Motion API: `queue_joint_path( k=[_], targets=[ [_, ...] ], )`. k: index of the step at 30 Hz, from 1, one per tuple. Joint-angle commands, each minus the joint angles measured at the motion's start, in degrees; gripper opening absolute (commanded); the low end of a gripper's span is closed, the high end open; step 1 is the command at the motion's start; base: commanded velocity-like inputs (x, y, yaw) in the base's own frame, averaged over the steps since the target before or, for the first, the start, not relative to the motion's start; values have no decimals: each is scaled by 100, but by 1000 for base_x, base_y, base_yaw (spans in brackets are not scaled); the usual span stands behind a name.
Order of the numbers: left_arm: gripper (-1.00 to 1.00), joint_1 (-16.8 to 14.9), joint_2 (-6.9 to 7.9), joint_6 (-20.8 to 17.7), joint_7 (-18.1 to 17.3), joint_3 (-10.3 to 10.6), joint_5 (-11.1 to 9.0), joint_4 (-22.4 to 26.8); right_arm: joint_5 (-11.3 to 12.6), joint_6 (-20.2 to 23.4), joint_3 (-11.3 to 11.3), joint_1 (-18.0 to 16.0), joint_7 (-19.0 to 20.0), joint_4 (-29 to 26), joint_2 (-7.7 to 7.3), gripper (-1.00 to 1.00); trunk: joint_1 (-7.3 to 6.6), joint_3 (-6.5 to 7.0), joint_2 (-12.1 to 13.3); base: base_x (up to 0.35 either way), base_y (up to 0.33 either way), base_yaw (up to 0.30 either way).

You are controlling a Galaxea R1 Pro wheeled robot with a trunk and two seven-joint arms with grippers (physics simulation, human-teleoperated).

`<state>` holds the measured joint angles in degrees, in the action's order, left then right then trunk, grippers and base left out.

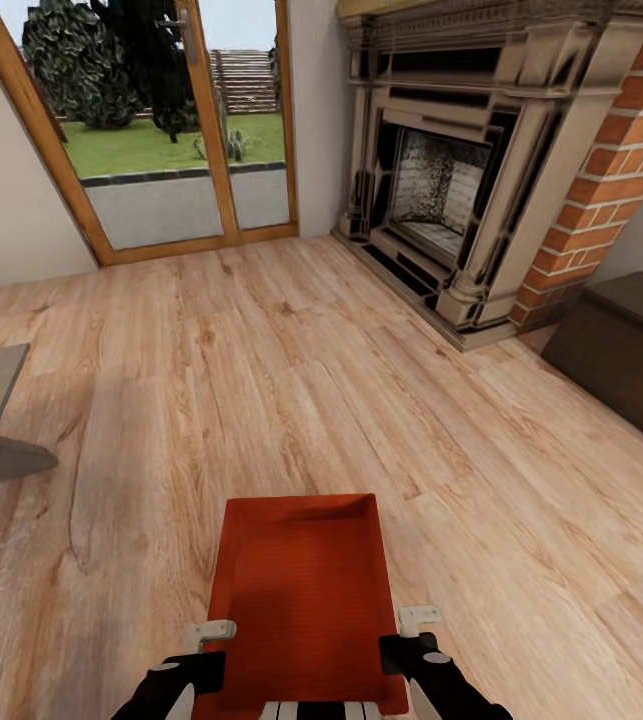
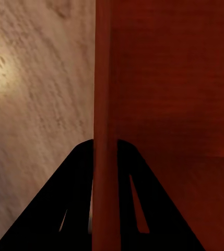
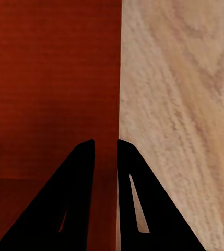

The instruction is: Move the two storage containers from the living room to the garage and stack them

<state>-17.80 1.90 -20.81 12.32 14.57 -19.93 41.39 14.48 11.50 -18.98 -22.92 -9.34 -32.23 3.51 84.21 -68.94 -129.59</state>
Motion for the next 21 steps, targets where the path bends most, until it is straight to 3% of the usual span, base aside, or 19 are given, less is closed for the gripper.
queue_joint_path(
  k=[1,21],
  targets=[
    [-100,-5,11,-10,69,46,-81,18,55,27,-36,-2,-33,-3,-9,-100,-1,5,-2,0,0,0],
    [-100,-5,5,-10,69,48,-81,19,55,27,-36,-2,-33,-3,-9,-100,-418,520,760,0,0,0]
  ],
)
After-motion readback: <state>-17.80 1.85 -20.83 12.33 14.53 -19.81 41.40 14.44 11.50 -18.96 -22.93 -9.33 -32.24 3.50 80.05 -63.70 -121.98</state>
